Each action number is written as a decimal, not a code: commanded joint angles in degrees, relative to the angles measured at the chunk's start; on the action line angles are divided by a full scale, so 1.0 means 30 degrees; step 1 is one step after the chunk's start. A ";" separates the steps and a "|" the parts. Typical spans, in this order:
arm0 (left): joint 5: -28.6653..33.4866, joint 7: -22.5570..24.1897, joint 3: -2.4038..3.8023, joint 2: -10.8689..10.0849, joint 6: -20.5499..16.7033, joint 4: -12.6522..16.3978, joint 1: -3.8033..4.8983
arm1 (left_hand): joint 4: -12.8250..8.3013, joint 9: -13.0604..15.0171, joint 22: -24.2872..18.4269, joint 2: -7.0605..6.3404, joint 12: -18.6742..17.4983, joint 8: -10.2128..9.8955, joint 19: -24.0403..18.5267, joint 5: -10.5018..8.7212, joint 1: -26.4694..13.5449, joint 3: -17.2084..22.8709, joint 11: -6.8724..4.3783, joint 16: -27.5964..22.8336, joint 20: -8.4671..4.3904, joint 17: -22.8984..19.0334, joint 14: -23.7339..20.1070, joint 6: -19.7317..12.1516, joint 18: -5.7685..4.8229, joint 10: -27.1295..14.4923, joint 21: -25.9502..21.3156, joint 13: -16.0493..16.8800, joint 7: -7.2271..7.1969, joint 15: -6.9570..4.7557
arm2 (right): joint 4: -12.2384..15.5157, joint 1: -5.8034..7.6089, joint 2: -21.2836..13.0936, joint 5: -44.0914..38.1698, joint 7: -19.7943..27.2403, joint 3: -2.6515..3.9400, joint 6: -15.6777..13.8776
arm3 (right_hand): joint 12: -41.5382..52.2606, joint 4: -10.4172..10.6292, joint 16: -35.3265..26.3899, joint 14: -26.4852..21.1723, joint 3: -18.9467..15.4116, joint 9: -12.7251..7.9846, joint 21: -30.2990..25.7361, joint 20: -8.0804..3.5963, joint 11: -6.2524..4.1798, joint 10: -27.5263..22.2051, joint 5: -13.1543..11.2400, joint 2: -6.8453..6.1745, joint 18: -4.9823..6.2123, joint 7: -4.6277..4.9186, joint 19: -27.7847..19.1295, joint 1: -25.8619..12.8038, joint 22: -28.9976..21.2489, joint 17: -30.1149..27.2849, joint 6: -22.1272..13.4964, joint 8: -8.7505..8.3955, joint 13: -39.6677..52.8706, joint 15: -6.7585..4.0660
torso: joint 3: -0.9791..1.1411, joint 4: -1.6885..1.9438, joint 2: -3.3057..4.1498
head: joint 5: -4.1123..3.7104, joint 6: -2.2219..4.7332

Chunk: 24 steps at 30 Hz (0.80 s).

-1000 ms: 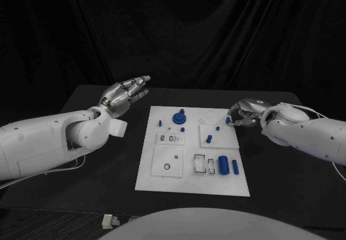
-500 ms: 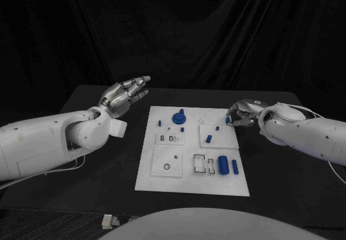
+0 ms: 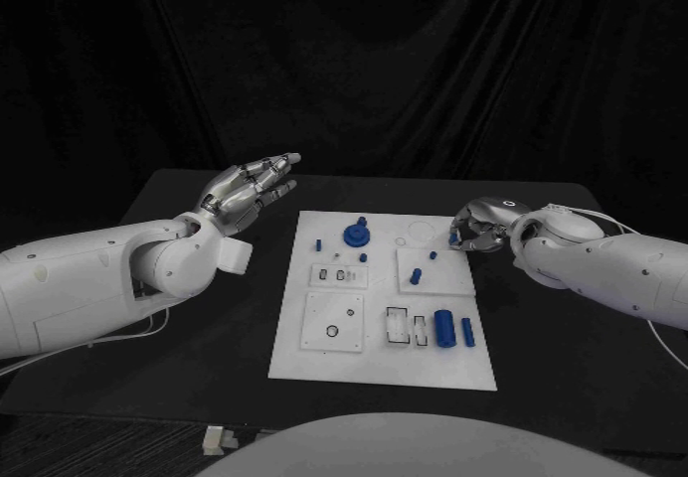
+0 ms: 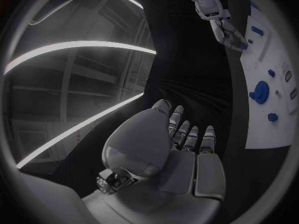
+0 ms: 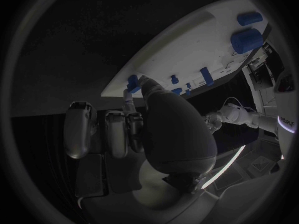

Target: Assemble the parts on the task board

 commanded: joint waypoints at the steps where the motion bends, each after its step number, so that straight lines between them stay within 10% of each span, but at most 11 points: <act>1: -0.0270 0.0057 0.0021 0.0005 0.0357 0.0038 -0.0021 | -0.0009 0.0018 0.0025 0.0035 0.0062 0.0087 0.0035 0.0116 0.0184 0.0083 0.0119 0.0083 0.0130 0.0020 0.0045 -0.0036 0.0159 0.0009 -0.0047 0.0018 0.0104 0.0121 | -0.0033 -0.0051 0.0007 -0.0105 -0.0417 0.0009 0.0110 | 0.0068 -0.0099 0.0058 0.2019 0.0063 0.0128 -0.0087 -0.0043 -0.0024 0.1954 0.0325 0.0138 0.0054 0.0000 -0.0126 0.0063 0.3788 0.5032 0.0156 0.0147 0.5031 -0.0050 | 0.0002 0.0012 0.0012 | -0.0007 0.0003; 15: -0.0306 -0.0053 0.0021 -0.0084 0.0464 0.0094 -0.0021 | -0.0010 0.0021 0.0026 0.0034 0.0070 0.0096 0.0036 0.0115 0.0183 0.0102 0.0122 0.0086 0.0133 0.0021 0.0045 -0.0014 0.0160 0.0010 -0.0047 0.0019 0.0106 0.0123 | 0.0273 -0.0037 -0.0160 -0.0105 -0.0281 0.0012 -0.0797 | 0.0068 -0.0849 0.0058 0.2019 0.0447 0.1145 -0.0140 -0.0129 -0.0110 0.1954 0.2086 0.0415 0.0062 -0.0082 -0.0140 0.0535 0.3777 0.5032 0.0806 0.1042 0.5031 -0.0140 | -0.0004 0.0001 -0.0005 | 0.0082 0.0003; 24: -0.0308 -0.0128 0.0021 -0.0140 0.0486 0.0112 -0.0021 | -0.0014 0.0026 0.0028 0.0033 0.0091 0.0112 0.0039 0.0117 0.0187 0.0133 0.0127 0.0093 0.0140 0.0023 0.0047 0.0023 0.0161 0.0022 -0.0045 0.0023 0.0110 0.0126 | 0.2834 0.0854 -0.0839 -0.0109 -0.0362 0.0017 -0.1924 | 0.0068 -0.0958 0.0058 0.2019 0.0492 0.1304 -0.0165 -0.0136 -0.0077 0.1954 0.2153 0.0414 0.0068 -0.0047 -0.0145 0.0592 0.3769 0.5032 0.0975 0.1242 0.5031 -0.0136 | 0.0000 -0.0013 -0.0008 | 0.0308 0.0003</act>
